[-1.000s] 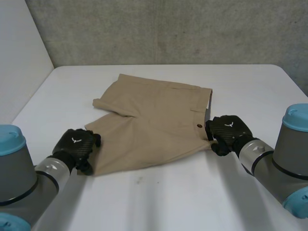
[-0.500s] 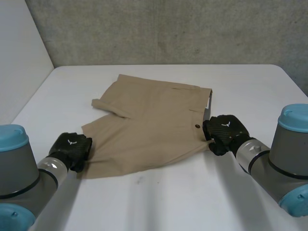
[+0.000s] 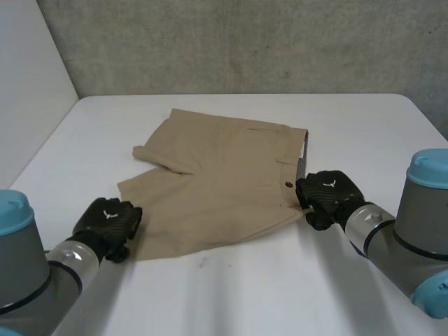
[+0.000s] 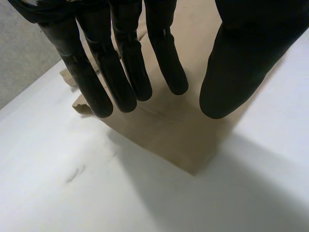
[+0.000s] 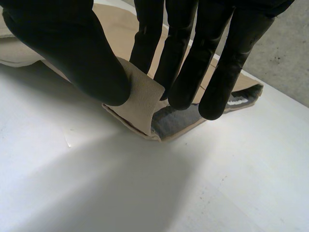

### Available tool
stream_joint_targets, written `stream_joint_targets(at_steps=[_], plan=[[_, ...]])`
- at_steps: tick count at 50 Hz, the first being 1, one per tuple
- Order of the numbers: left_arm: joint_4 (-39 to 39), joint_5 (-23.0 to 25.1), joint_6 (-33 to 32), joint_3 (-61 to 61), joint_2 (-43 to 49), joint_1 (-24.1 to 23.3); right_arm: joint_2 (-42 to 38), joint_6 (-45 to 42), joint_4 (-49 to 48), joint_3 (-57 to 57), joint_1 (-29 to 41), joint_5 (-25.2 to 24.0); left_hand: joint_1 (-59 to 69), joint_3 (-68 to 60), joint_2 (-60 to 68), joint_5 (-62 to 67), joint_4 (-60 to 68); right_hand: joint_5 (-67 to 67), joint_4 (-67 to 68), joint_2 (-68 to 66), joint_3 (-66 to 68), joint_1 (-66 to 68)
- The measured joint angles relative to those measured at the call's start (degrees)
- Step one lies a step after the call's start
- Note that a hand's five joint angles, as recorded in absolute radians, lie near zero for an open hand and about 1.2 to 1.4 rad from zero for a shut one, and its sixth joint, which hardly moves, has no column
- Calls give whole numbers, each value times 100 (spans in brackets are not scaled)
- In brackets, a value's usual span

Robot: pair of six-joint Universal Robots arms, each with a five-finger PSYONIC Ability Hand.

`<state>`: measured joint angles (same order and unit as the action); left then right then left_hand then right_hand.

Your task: Fold the shorts.

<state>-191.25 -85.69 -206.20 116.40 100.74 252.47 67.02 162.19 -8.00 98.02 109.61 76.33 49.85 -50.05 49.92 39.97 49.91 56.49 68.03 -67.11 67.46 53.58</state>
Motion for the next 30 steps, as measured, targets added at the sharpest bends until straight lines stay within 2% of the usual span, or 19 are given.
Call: stream_joint_targets(at_steps=[10, 22, 30], plan=[[11, 38, -27, 328, -149, 72, -12, -3, -4, -2, -42, -10, -137, 136, -148, -149, -129, 0, 0, 0, 0, 1], [-151, 27, -39, 65, 494, 235, -21, -5, -9, 15, -20, -13, -145, 163, -184, -177, -146, 0, 0, 0, 0, 1], [-216, 25, -37, -118, 713, 260, -23, -10, -9, 43, -26, -13, -574, 985, -992, -1005, -1013, 0, 0, 0, 0, 0]])
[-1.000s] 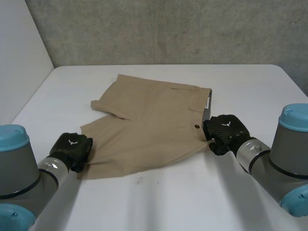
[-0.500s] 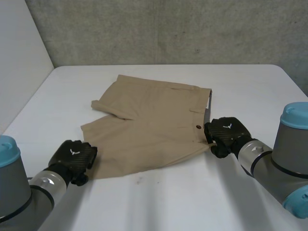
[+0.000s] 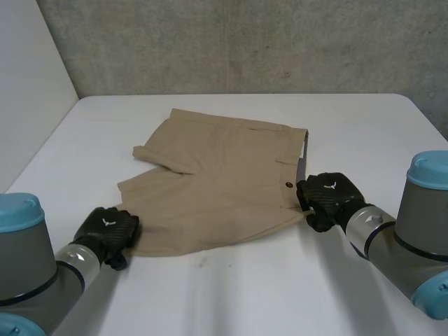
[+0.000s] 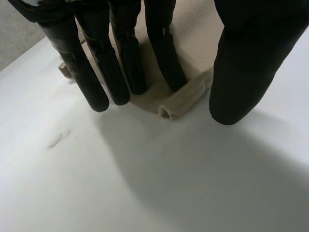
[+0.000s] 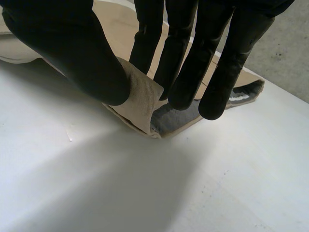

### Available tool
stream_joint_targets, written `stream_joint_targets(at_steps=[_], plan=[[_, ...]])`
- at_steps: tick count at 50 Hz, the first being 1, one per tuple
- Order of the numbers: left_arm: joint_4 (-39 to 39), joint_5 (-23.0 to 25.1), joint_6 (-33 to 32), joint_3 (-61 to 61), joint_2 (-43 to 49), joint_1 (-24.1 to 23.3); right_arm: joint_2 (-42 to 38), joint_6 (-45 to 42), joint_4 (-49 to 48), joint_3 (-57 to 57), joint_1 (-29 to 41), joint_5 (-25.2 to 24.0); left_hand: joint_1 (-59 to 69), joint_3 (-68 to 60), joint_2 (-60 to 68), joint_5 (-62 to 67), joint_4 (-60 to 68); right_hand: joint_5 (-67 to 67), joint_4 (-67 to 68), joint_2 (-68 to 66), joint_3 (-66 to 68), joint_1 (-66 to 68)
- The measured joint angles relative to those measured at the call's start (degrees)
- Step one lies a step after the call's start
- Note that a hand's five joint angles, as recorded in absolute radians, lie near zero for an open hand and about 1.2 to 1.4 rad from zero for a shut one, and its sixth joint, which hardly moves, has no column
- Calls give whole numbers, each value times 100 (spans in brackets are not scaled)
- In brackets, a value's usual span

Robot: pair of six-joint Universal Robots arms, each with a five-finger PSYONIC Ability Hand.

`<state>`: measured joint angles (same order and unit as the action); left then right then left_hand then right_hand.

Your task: Fold the shorts.

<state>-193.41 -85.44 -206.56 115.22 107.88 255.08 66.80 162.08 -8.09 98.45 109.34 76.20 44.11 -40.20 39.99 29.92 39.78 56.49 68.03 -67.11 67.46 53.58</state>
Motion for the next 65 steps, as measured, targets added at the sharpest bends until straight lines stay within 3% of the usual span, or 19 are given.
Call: stream_joint_targets(at_steps=[43, 44, 47, 57, 65], plan=[[-220, -19, -18, -551, 438, -5, -17, -66, -14, 33, 23, -9, 52, -443, 460, 421, 480, 0, 0, 0, 0, 1], [-209, -22, -20, -570, 460, -7, -16, -70, -12, 33, 24, -9, 1906, -2168, 2261, 2136, 2241, 0, 0, 0, 0, 1], [-163, -29, -22, -614, 449, -19, -9, -73, -3, 26, 25, -9, 2010, -2633, 2689, 2445, 2717, 1, 0, 0, 0, 2], [772, -23, 120, -624, -748, -119, 163, -254, 362, -54, 1, -11, 2010, -2777, 2826, 2449, 2867, 1, 0, 0, 0, 1], [2332, 46, 251, -652, -1831, -81, 615, -1180, 1800, -206, -192, -23, 2010, -2778, 2831, 2449, 2868, 1, 0, 0, 0, 2]])
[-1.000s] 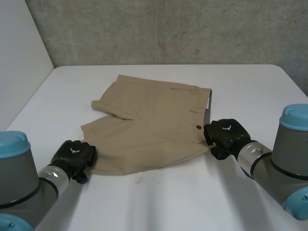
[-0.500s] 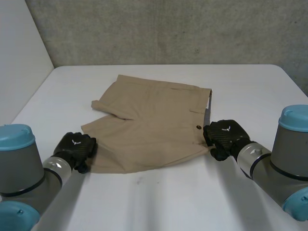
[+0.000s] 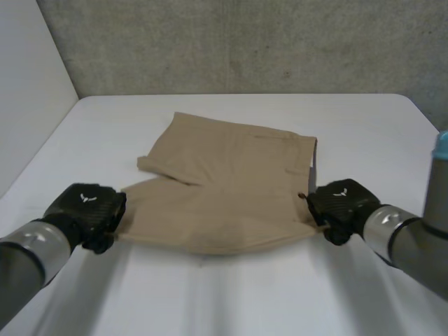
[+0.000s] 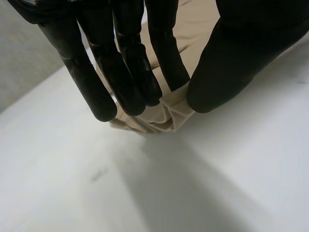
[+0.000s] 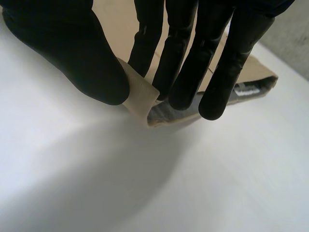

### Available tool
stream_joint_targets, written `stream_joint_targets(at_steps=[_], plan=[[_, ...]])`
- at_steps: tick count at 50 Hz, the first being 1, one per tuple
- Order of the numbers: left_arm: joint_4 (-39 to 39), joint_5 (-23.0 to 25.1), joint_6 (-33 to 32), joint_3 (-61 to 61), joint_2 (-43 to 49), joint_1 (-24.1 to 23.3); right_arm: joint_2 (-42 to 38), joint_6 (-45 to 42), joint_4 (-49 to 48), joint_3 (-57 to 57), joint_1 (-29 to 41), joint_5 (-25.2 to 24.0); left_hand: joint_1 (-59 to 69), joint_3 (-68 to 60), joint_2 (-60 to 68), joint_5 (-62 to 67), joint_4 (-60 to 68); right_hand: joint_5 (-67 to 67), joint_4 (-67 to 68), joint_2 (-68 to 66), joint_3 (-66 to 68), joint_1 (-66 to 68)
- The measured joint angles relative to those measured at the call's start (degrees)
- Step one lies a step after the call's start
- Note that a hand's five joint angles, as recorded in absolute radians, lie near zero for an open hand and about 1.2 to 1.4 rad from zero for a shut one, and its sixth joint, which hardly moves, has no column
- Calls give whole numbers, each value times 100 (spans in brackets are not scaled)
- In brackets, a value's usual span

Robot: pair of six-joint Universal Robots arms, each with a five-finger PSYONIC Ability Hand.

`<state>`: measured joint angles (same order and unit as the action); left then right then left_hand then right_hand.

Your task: Fold the shorts.

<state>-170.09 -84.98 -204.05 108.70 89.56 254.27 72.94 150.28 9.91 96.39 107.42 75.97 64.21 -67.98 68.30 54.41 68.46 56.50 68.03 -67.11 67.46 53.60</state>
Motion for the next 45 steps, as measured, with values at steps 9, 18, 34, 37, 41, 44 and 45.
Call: stream_joint_targets(at_steps=[9, 18, 34, 37, 41, 44, 45], plan=[[2090, 859, 22, -156, -1120, 203, 978, -1240, 2083, 8, -637, -94, 0, 0, 1, 0, 1, 4, 0, 0, 0, 0], [2968, 2036, -9, -142, -1865, 690, 2026, -1983, 3196, 107, -1408, -789, 0, -8, 2, 0, 2, 19, -1, 0, 0, 0], [427, 1224, 386, -1684, 1193, 132, 101, -1400, 1802, -689, -1372, -866, 0, -9, 13, 0, 23, 70, -1, 0, 0, 122], [347, 858, 422, -2343, 1889, -164, -223, -1218, 1534, -985, -1205, -607, 0, -10, 14, 0, 24, 71, 0, 0, 0, 122], [258, 402, 434, -3462, 2923, -514, -620, -870, 1027, -1416, -975, -296, 0, -11, 15, 0, 23, 71, 0, 0, 0, 122], [134, 249, 429, -4141, 3488, -632, -824, -626, 674, -1632, -898, -207, 0, -11, 15, 0, 24, 78, -1, 0, 0, 122], [103, 233, 428, -4249, 3574, -646, -852, -592, 624, -1658, -891, -201, 0, -11, 15, 0, 24, 78, -1, 0, 0, 122]])
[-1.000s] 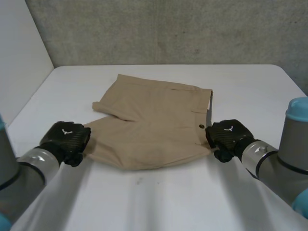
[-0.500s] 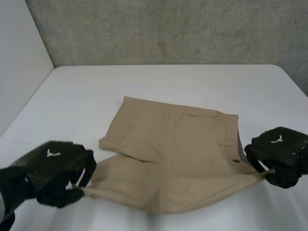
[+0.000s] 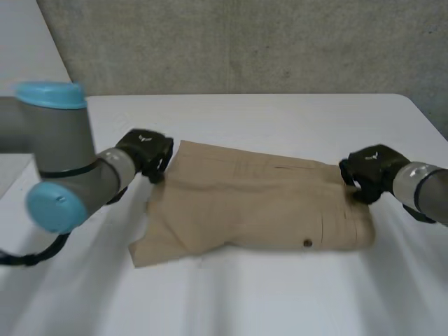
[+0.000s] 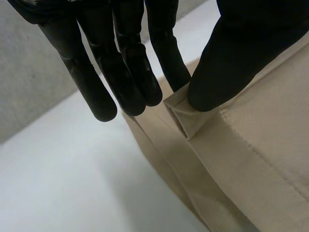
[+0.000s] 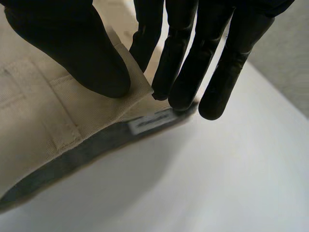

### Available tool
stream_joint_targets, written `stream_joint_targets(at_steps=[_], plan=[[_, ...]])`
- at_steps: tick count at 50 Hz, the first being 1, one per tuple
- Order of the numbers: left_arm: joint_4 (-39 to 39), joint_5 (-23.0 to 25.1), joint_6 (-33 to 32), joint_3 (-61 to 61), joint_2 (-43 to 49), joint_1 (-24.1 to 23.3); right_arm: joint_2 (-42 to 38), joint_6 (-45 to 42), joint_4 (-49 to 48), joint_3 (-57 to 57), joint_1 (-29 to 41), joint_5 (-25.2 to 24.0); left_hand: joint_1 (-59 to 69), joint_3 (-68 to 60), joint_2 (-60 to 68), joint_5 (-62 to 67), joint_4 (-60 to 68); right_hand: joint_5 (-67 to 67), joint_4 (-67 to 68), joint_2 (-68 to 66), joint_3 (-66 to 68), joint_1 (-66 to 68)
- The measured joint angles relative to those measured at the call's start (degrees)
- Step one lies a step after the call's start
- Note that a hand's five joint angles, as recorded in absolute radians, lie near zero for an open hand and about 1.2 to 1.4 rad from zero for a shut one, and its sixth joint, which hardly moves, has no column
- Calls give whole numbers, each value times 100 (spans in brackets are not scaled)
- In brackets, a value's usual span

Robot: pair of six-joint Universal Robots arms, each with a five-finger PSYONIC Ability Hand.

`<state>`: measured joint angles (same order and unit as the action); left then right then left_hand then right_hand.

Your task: Fold the shorts.

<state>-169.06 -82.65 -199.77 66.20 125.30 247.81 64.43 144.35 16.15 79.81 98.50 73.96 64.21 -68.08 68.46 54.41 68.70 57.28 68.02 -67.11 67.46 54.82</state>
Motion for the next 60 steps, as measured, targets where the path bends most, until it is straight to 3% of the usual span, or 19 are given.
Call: stream_joint_targets(at_steps=[7, 13, 20, 28, 29, 30, 31, 33, 34, 37, 47, 54, 60], plan=[[-794, -179, -30, -1156, 911, -152, -475, 480, -884, -392, 156, 142, 0, -2, 0, 0, 2, 26, 1, 0, 0, 0], [-1738, -476, -247, -1942, 1580, -260, -887, 643, -1984, -649, 334, 637, 0, -3, 1, 0, 2, 28, 1, 0, 0, 0], [-2053, -526, -470, -2893, 2418, -328, -1367, 605, -2968, -820, 433, 890, 0, -3, 1, 0, 2, 29, 0, 0, 0, 0], [-2191, -502, -665, -3835, 3365, -337, -2128, 399, -3412, -1308, 472, 1024, 0, -3, 1, 0, 3, 24, -8, 0, -1, 0], [-2232, -502, -702, -3866, 3426, -340, -2213, 353, -3429, -1373, 477, 1043, 0, -3, 1, 0, 3, -189, -234, 207, -215, -215], [-2324, -499, -769, -3886, 3503, -345, -2314, 284, -3443, -1453, 488, 1060, -51, 59, -60, -17, -15, -1845, -1992, 2123, -2093, -1874], [-2404, -498, -816, -3869, 3539, -353, -2354, 248, -3450, -1488, 497, 1067, -254, 208, -298, -192, -207, -2070, -2222, 2244, -2211, -2101], [-2610, -496, -919, -3768, 3577, -381, -2407, 176, -3468, -1558, 522, 1082, -2190, 1932, -1958, -1890, -1954, -4192, -4344, 4375, -4326, -3827], [-2756, -497, -978, -3670, 3574, -403, -2409, 152, -3477, -1580, 532, 1086, -3967, 3571, -3738, -3519, -3636, -4811, -4974, 4947, -4939, -4132], [-3112, -511, -1055, -3342, 3399, -473, -2188, 159, -3535, -1564, 565, 1092, -5000, 5159, -5225, -4915, -5269, -5324, -5484, 5447, -5520, -4337], [-4115, -565, -1036, -944, 1335, -673, -364, 1108, -3552, -639, 549, 959, -5049, 5432, -5525, -5112, -5541, -5350, -5484, 5451, -5524, -4337], [-3994, -566, -856, 632, 150, -685, 509, 1671, -2824, 484, 487, 612, -5049, 5432, -5525, -5112, -5541, -5350, -5484, 5451, -5524, -4337], [-3557, -555, -330, 1650, -495, -640, 622, 1728, -2227, 1133, 349, 381, -5049, 5432, -5525, -5112, -5541, -5063, -5195, 5116, -5146, -4092]])
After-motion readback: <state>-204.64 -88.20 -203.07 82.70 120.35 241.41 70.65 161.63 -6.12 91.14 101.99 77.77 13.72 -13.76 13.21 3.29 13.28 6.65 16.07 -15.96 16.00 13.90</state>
